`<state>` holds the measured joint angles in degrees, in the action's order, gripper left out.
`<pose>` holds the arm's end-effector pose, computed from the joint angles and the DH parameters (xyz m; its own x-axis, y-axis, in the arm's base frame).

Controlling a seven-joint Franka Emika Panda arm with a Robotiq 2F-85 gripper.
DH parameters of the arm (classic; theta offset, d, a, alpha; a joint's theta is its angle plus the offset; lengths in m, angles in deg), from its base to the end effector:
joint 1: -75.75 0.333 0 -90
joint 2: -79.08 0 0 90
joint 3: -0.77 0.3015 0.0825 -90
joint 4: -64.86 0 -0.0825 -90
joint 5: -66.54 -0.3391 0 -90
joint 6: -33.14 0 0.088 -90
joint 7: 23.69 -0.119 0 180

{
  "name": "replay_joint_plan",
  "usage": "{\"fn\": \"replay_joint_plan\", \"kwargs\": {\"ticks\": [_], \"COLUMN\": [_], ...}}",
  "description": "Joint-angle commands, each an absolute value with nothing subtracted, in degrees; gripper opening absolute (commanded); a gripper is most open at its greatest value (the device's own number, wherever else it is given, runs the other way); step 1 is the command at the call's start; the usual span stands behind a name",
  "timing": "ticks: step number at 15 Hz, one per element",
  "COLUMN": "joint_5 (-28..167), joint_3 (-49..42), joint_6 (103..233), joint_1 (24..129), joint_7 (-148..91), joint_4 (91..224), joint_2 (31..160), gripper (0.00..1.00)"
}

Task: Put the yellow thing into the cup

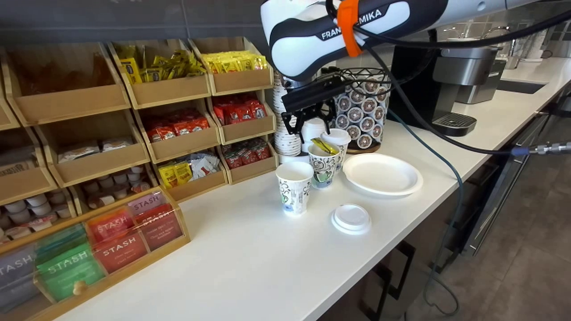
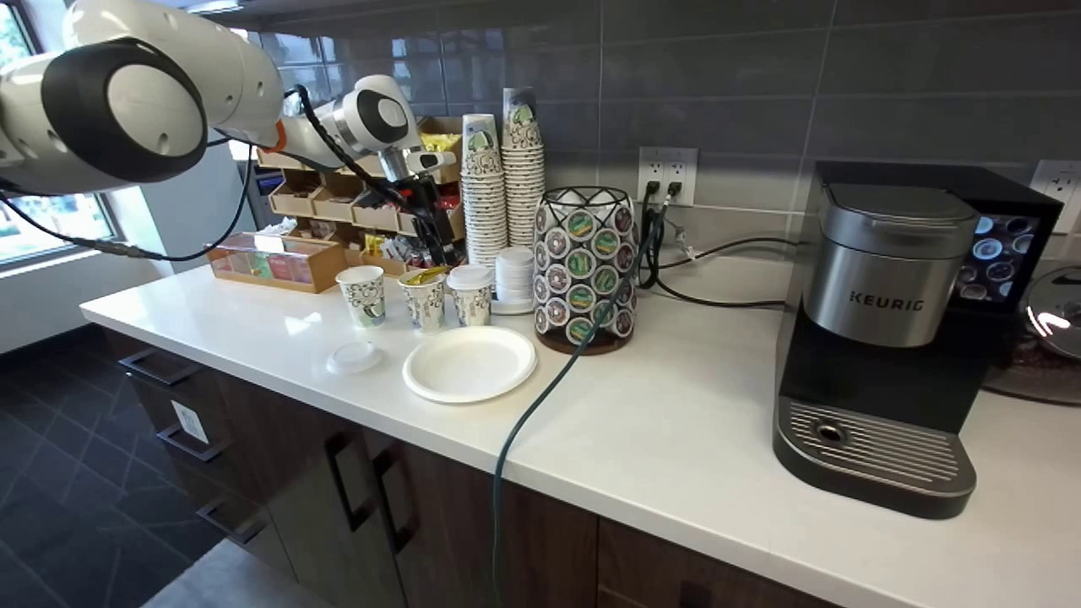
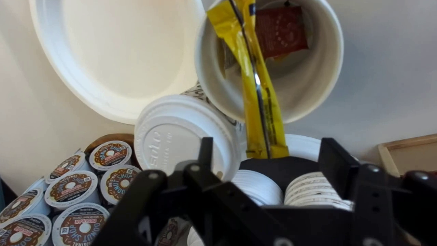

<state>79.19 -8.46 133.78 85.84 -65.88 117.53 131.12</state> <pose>0.7170 0.0325 0.3319 0.8192 -0.5478 0.1697 -0.5725 -0.7643 0.2968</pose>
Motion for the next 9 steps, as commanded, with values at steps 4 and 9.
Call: {"fn": "replay_joint_plan", "kwargs": {"ticks": [4, 9], "joint_5": [79.74, 79.79], "joint_3": [-9.39, -9.63], "joint_6": [131.66, 129.82], "joint_1": [86.33, 86.61], "joint_7": [-67.78, -68.0], "joint_4": [111.61, 109.8], "joint_2": [135.72, 135.79], "gripper": [0.65, 0.48]}}
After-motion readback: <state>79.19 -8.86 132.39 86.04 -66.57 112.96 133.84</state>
